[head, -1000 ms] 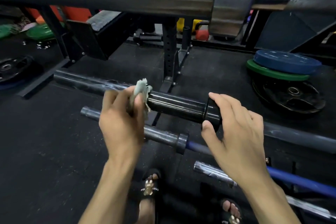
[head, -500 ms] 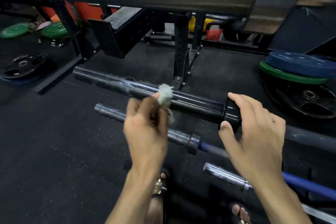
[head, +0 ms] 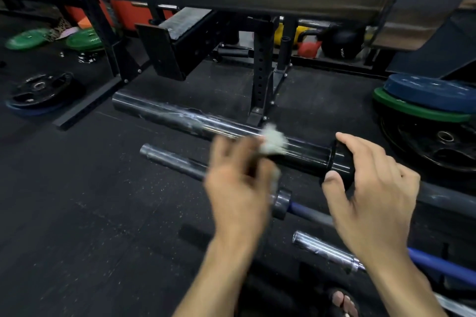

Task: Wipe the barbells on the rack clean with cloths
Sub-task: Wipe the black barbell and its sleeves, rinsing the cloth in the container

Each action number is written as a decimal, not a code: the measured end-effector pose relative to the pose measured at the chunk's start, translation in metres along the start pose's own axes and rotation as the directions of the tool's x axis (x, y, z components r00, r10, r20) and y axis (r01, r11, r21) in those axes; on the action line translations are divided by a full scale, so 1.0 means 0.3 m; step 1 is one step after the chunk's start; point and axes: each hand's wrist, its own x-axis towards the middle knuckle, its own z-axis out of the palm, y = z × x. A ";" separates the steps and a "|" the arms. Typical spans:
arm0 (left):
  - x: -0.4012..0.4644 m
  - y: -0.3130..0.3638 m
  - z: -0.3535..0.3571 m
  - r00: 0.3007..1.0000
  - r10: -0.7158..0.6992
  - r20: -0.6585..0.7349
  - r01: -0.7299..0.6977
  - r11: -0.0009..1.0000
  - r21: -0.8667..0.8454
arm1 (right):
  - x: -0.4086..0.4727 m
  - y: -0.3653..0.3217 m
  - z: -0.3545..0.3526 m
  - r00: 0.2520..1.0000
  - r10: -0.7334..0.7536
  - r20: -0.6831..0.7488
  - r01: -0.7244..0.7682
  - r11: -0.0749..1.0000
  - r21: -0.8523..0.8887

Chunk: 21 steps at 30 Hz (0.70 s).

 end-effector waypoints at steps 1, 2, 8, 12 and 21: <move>-0.033 0.031 0.019 0.993 0.078 0.091 -0.077 0.997 -0.012 | 0.001 0.000 0.000 1.000 -0.001 -0.005 0.001 1.000 -0.001; -0.041 0.046 0.024 0.982 0.129 0.138 -0.129 0.992 -0.007 | 0.003 0.001 -0.001 1.000 -0.001 -0.007 0.001 1.000 -0.002; 0.127 -0.097 -0.079 0.949 -0.215 -0.232 0.214 0.976 -0.030 | 0.008 0.001 -0.013 1.000 0.001 0.020 -0.002 1.000 0.015; 0.042 0.010 0.013 0.989 -0.096 -0.114 0.090 0.994 -0.062 | -0.005 0.000 -0.020 1.000 -0.024 -0.010 0.025 0.993 0.118; 0.127 -0.057 -0.038 0.987 0.031 -0.160 -0.009 0.991 0.136 | -0.024 0.024 -0.022 0.996 -0.086 -0.037 0.091 0.985 0.148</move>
